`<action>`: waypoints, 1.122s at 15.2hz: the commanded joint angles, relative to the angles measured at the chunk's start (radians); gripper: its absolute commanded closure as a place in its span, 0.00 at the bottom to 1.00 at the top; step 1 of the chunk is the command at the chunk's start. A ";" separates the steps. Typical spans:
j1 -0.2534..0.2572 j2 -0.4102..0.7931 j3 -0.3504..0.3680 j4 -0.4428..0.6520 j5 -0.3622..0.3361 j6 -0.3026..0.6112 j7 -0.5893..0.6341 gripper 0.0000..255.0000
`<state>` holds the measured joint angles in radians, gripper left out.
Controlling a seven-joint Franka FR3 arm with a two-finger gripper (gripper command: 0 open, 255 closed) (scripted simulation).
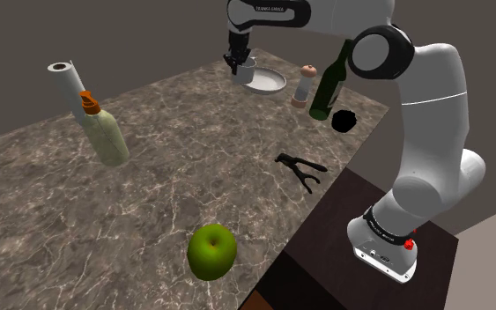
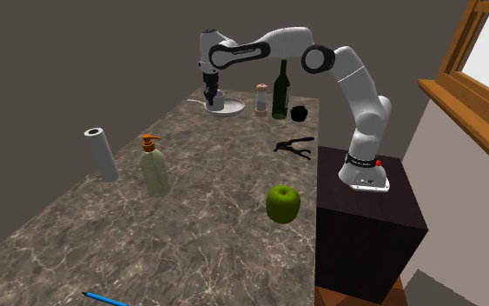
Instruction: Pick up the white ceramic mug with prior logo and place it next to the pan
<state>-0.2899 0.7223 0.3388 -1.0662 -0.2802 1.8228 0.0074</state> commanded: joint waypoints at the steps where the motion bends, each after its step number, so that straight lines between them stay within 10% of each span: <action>1: -0.004 0.000 -0.001 -0.025 -0.001 0.025 0.003 1.00; 17: -0.016 0.030 -0.009 -0.148 -0.018 0.174 0.025 1.00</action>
<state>-0.3013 0.7496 0.3343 -1.2076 -0.2961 1.9964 0.0306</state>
